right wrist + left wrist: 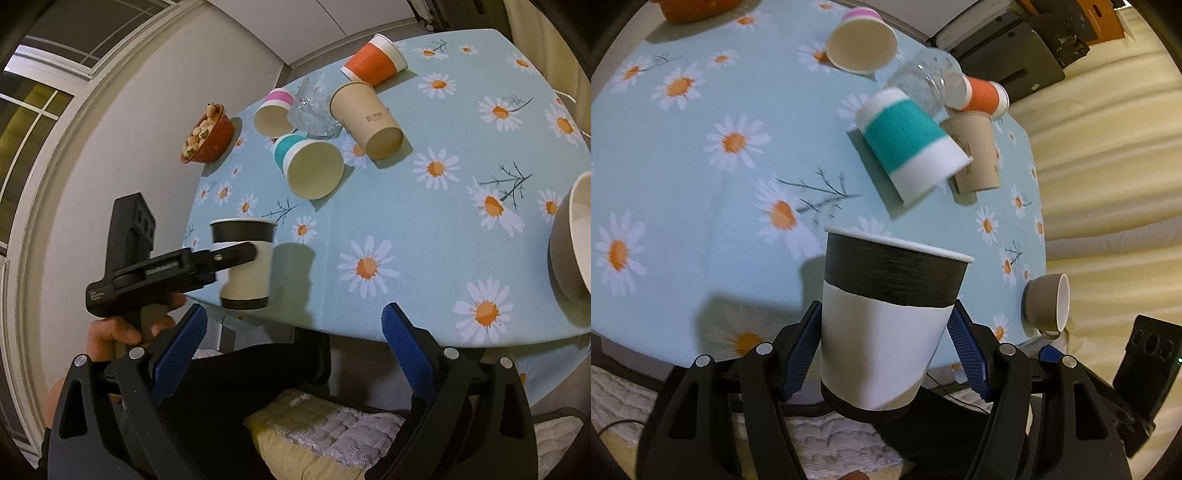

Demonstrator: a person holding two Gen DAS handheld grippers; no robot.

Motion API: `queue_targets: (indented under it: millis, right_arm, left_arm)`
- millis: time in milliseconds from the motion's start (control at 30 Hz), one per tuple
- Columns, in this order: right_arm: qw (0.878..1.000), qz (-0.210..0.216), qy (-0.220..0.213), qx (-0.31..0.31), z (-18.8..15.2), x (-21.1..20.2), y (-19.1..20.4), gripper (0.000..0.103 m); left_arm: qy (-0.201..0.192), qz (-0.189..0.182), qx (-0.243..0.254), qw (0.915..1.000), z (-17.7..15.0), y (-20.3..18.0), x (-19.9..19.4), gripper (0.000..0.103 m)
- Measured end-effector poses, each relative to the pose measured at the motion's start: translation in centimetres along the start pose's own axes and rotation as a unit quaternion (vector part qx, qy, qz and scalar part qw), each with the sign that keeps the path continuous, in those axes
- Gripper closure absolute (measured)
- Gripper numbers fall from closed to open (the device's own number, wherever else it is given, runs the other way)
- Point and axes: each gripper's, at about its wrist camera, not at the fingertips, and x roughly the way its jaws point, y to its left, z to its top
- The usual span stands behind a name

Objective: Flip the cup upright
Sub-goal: 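Lift the black-and-white cup with the left tool and carry it toward the right tool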

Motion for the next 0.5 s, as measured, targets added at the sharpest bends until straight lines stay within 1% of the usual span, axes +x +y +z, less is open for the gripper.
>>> queue_targets:
  millis: [133,267,367,433,467,500]
  right_arm:
    - [1.0,0.001,0.0,0.004,-0.3,-0.3,-0.5,0.009]
    - [1.0,0.002,-0.004,0.009,-0.5,-0.5,-0.9,0.009]
    - [1.0,0.005,-0.003,0.012,-0.6,-0.6,-1.2,0.009]
    - [1.0,0.004,-0.001,0.013,-0.6,-0.4,-1.4,0.009]
    - [1.0,0.004,0.0,0.014,-0.7,-0.3,-1.4,0.009]
    - [1.0,0.005,0.001,0.014,-0.7,-0.2,-1.4,0.009]
  left_arm:
    - [0.01,0.01,-0.002,0.9999,-0.4,-0.6,1.8,0.037]
    - [0.019,0.034,0.003,0.9992,-0.8,-0.6,3.3,0.037]
    - [0.019,0.041,0.005,0.999,-1.1,-0.9,3.8,0.036]
    - [0.018,0.049,0.01,0.9986,-1.3,-1.1,4.0,0.031]
    - [0.018,0.052,0.01,0.9984,-1.2,-0.8,3.8,0.023]
    - [0.015,0.054,0.009,0.9984,-1.1,-0.8,3.7,0.02]
